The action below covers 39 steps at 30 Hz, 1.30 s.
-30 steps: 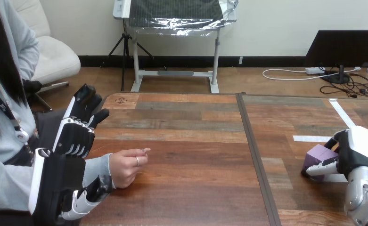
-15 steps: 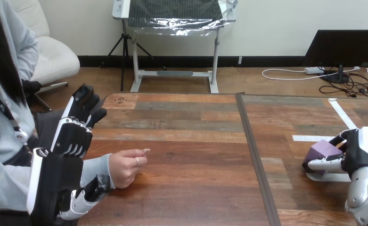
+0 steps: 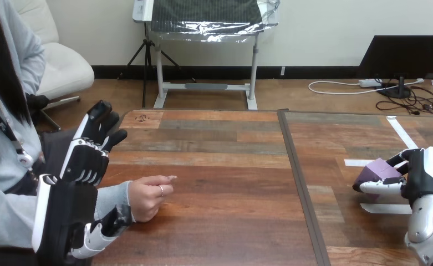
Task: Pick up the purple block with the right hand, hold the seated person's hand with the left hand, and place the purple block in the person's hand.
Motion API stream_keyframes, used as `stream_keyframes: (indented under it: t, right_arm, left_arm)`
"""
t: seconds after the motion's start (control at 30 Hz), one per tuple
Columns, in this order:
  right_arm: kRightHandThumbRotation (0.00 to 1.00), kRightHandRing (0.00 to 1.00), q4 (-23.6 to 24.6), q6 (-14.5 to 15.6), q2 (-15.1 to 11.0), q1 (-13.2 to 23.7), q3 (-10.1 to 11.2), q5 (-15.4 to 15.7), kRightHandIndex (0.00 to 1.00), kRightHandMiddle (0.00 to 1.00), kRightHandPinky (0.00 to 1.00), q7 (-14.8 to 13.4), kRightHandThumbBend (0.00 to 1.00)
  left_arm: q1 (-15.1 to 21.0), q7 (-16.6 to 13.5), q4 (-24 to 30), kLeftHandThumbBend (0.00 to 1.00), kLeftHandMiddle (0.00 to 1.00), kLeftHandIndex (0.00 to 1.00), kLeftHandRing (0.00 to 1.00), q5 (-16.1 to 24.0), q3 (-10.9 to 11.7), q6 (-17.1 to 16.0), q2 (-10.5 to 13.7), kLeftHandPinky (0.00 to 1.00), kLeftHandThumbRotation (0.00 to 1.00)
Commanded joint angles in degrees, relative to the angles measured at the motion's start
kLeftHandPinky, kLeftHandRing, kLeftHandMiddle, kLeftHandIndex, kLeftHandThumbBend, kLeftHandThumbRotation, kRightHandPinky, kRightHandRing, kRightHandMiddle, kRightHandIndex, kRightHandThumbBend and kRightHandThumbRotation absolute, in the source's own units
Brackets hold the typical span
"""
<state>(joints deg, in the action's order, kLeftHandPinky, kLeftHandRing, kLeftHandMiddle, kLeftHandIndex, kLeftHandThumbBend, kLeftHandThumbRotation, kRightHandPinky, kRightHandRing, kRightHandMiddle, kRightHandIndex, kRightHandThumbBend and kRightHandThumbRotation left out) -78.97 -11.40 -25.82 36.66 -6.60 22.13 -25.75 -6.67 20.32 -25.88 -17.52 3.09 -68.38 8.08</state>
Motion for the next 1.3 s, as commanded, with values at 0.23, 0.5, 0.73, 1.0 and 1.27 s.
stream_keyframes:
  t: [0.23,0.5,0.73,1.0,1.27]
  right_arm:
    - [0.16,0.15,2.5,-2.9,1.6,3.6,2.0,-2.2,0.31,0.23,0.10,1.0,0.37]
    - [0.17,0.13,2.9,-4.2,2.0,4.0,2.6,-3.5,0.27,0.21,0.08,1.9,0.36]
    - [0.18,0.12,3.2,-5.5,2.5,4.3,3.5,-4.6,0.27,0.20,0.08,2.4,0.36]
    - [0.19,0.10,3.6,-6.1,3.2,5.1,5.3,-7.0,0.24,0.18,0.06,4.0,0.36]
    - [0.20,0.09,4.0,-7.1,3.8,5.9,6.4,-8.4,0.22,0.16,0.05,4.7,0.35]
  left_arm:
    - [3.4,-2.7,0.7,1.00,0.94,0.91,0.92,3.9,1.8,0.3,-1.1,0.86,0.72]
    - [4.1,-5.9,0.0,1.00,0.93,0.92,0.90,8.5,3.7,0.4,-1.6,0.83,0.72]
    - [4.4,-9.1,-0.5,1.00,0.92,0.91,0.88,14.2,6.0,0.7,-1.2,0.79,0.71]
    - [4.5,-10.9,-0.5,1.00,0.88,0.88,0.84,17.5,6.6,1.7,0.3,0.75,0.69]
    - [4.3,-14.9,1.0,1.00,0.84,0.85,0.84,25.7,9.2,3.9,1.5,0.79,0.68]
